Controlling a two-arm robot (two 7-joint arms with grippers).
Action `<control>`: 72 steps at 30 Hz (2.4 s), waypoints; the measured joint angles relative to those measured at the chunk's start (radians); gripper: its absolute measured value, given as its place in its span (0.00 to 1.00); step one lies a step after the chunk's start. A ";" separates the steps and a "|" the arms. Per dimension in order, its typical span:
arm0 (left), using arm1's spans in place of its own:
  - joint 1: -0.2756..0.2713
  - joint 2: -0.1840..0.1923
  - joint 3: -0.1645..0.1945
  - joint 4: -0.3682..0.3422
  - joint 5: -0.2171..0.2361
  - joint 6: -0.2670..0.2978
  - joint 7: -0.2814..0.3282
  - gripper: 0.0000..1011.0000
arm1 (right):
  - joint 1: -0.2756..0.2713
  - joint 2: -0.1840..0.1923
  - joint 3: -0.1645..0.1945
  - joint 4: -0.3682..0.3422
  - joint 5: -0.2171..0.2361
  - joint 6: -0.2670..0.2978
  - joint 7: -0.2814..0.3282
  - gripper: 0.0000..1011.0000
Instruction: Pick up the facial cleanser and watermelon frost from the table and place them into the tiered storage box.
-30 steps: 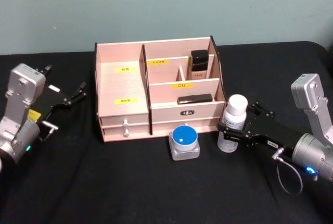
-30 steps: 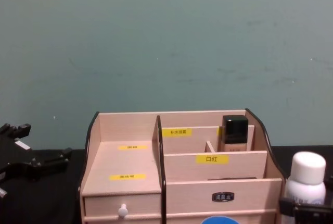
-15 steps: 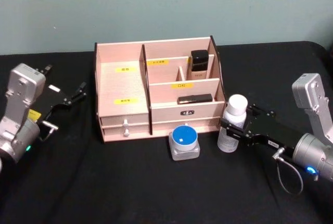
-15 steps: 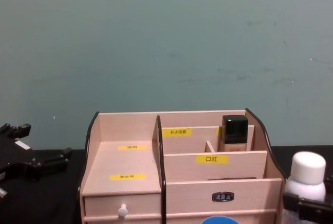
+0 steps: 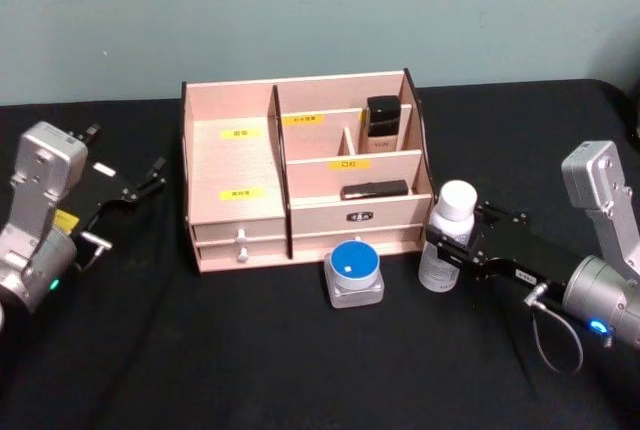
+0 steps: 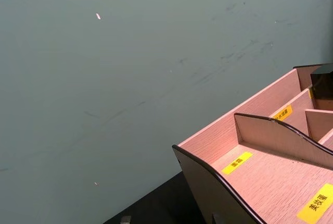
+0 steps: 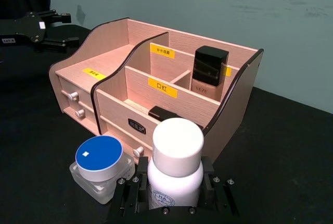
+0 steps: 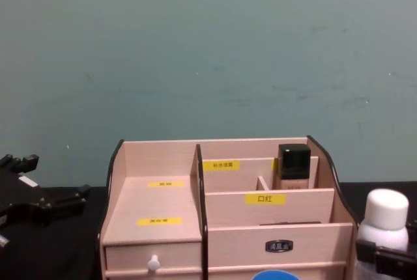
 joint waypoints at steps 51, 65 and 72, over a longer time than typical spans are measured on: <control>0.000 0.000 0.000 0.000 0.000 0.000 0.000 1.00 | 0.384 -0.149 -0.176 0.043 0.006 0.055 0.045 0.59; 0.000 0.000 0.000 0.000 0.000 0.000 0.000 1.00 | 0.480 -0.231 -0.195 0.222 -0.052 0.031 0.023 0.59; 0.000 0.000 0.000 0.000 0.000 0.000 0.000 1.00 | 0.503 -0.252 -0.197 0.273 -0.079 0.021 0.025 0.59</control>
